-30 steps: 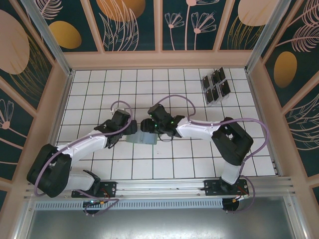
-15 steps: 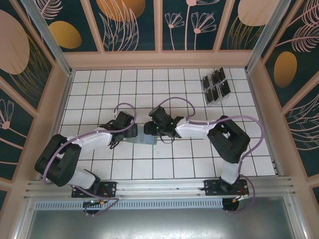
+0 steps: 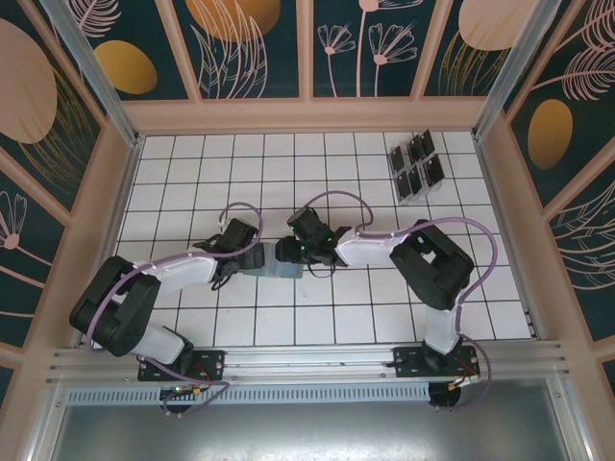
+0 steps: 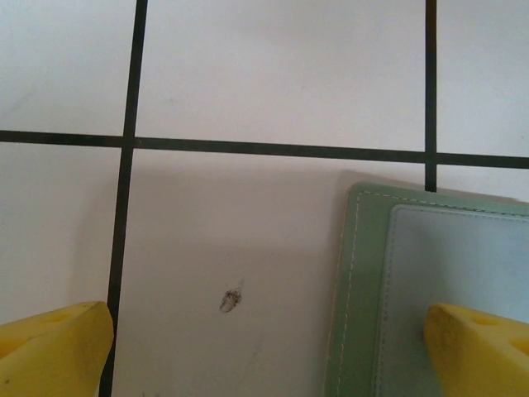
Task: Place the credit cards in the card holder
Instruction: Flip over the card slot in the card holder.
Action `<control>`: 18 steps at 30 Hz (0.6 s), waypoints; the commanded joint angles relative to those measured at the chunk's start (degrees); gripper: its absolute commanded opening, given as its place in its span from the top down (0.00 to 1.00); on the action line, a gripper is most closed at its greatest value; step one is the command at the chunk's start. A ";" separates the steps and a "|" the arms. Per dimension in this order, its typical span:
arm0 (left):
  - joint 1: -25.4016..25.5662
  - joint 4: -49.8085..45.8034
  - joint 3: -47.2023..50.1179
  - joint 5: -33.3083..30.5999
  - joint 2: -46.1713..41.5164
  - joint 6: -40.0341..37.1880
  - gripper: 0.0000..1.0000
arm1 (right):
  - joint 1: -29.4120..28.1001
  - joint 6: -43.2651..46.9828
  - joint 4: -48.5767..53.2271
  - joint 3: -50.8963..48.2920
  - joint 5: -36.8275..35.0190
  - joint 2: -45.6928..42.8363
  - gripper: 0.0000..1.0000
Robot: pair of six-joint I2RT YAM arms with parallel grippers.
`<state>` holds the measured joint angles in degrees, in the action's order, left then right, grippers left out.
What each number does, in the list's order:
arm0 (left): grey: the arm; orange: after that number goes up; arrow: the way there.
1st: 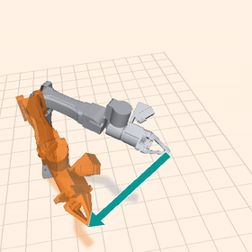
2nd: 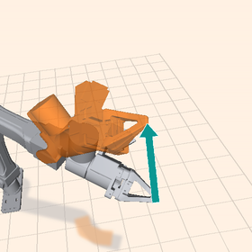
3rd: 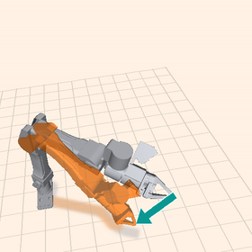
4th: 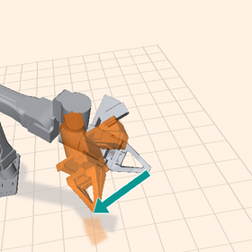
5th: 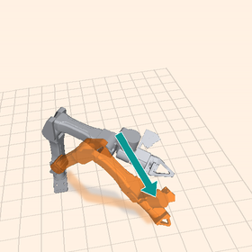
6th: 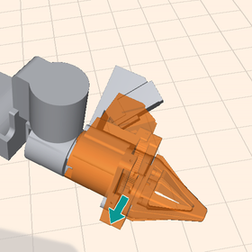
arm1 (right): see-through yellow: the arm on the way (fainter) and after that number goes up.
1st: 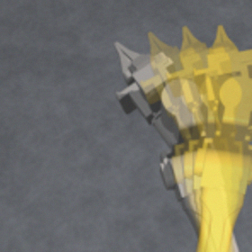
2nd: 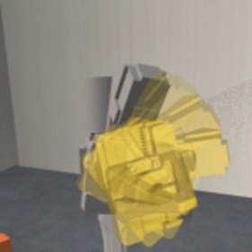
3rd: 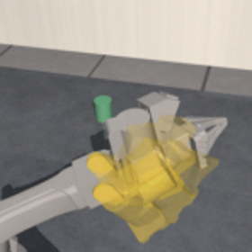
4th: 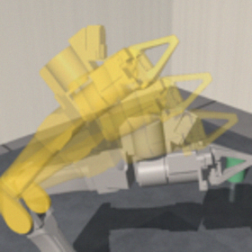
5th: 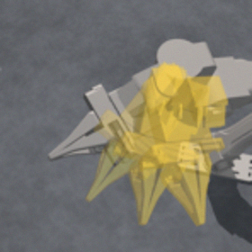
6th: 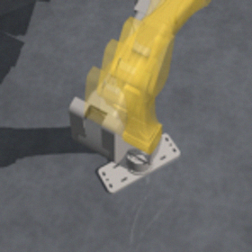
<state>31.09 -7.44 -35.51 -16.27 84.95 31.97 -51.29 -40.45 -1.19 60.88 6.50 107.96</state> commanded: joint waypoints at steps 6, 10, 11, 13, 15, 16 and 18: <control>0.27 1.35 2.25 2.00 0.50 1.77 0.04 | 0.84 -2.98 -4.99 -1.11 6.24 2.44 0.50; 0.27 1.64 2.35 2.48 0.24 2.04 0.05 | 1.35 -4.98 -8.66 -1.48 8.89 3.02 0.50; 0.26 1.64 2.45 2.24 -0.09 2.20 0.04 | 1.44 -5.37 -9.18 -1.39 9.29 3.22 0.51; 0.23 1.80 2.82 1.65 -1.68 2.77 0.04 | 1.61 -5.80 -9.88 -1.44 9.67 3.41 0.51; 0.26 1.77 2.96 0.97 -3.58 3.33 0.04 | 1.70 -6.03 -9.97 -1.53 9.72 3.40 0.51; 0.23 1.82 2.99 0.66 -4.58 3.60 0.04 | 1.72 -6.11 -9.98 -1.68 9.60 3.33 0.50; 0.27 1.66 2.90 0.24 -6.03 4.04 0.04 | 1.89 -6.22 -10.02 -2.05 9.52 3.14 0.50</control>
<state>31.09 -5.13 -32.84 -15.05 81.45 34.59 -49.80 -45.54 -9.74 60.14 14.92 110.21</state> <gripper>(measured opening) 0.964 0.496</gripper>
